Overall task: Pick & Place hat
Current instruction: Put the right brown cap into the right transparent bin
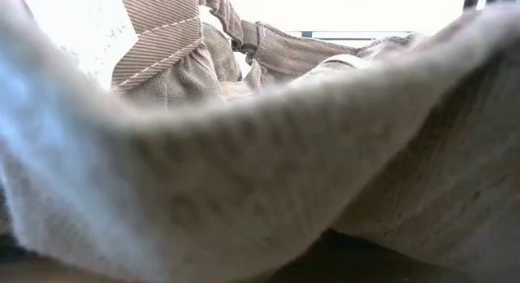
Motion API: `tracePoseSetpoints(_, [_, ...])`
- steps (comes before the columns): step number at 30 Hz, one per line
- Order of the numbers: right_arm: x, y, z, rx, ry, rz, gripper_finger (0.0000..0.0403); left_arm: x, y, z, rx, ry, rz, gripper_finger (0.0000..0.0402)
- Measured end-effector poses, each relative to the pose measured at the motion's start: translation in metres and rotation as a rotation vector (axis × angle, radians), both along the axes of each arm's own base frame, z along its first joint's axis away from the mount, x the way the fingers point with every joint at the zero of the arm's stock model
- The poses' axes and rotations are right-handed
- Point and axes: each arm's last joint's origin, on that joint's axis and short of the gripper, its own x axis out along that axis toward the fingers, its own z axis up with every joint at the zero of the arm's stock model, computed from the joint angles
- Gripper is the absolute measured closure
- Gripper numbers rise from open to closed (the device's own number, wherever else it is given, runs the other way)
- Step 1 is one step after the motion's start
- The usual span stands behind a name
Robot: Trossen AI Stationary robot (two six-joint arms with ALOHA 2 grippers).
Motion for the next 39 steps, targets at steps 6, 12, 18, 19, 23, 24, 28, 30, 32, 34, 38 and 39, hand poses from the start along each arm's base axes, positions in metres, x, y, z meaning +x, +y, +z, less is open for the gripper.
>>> tracePoseSetpoints(6, [0.001,0.000,-0.002,-0.092,0.018,-0.010,0.0227,0.000,0.000,0.000,0.000,0.000,0.000,0.0246])
tracePoseSetpoints(12, [0.002,0.003,0.002,-0.009,-0.016,0.054,0.0227,0.000,0.000,0.000,0.000,0.000,-0.001,0.0246])
tracePoseSetpoints(18, [0.006,0.010,0.009,0.052,-0.038,0.117,0.0233,0.000,0.000,0.000,0.000,-0.001,0.000,0.0246])
tracePoseSetpoints(19, [0.008,0.011,0.010,0.065,-0.005,0.114,0.0235,0.000,0.000,0.000,0.000,-0.001,0.000,0.0246])
tracePoseSetpoints(23, [0.020,0.022,0.028,0.067,0.098,0.165,0.0241,0.000,0.000,0.000,0.000,0.000,0.000,0.0246])
tracePoseSetpoints(24, [0.024,0.026,0.034,0.060,0.118,0.207,0.0244,0.000,0.000,0.000,0.000,0.000,0.000,0.0246])
tracePoseSetpoints(28, [0.047,0.046,0.046,-0.017,0.280,0.382,0.0257,0.000,0.000,0.000,0.000,-0.001,0.000,0.0246])
tracePoseSetpoints(30, [0.058,0.056,0.043,-0.040,0.421,0.436,0.0262,0.000,0.000,0.000,0.000,-0.001,0.000,0.0246])
tracePoseSetpoints(32, [0.070,0.065,0.039,-0.060,0.532,0.469,0.0264,0.000,0.000,0.000,0.000,-0.001,0.000,0.0246])
tracePoseSetpoints(34, [0.084,0.074,0.038,-0.070,0.584,0.489,0.0258,0.000,0.000,0.000,0.000,-0.001,0.000,0.0246])
tracePoseSetpoints(38, [0.114,0.087,0.043,-0.081,0.629,0.539,0.0223,0.000,0.000,0.000,0.000,-0.001,0.000,0.0246])
tracePoseSetpoints(39, [0.122,0.091,0.046,-0.097,0.629,0.559,0.0212,0.000,0.000,0.000,0.000,-0.001,0.000,0.0246])
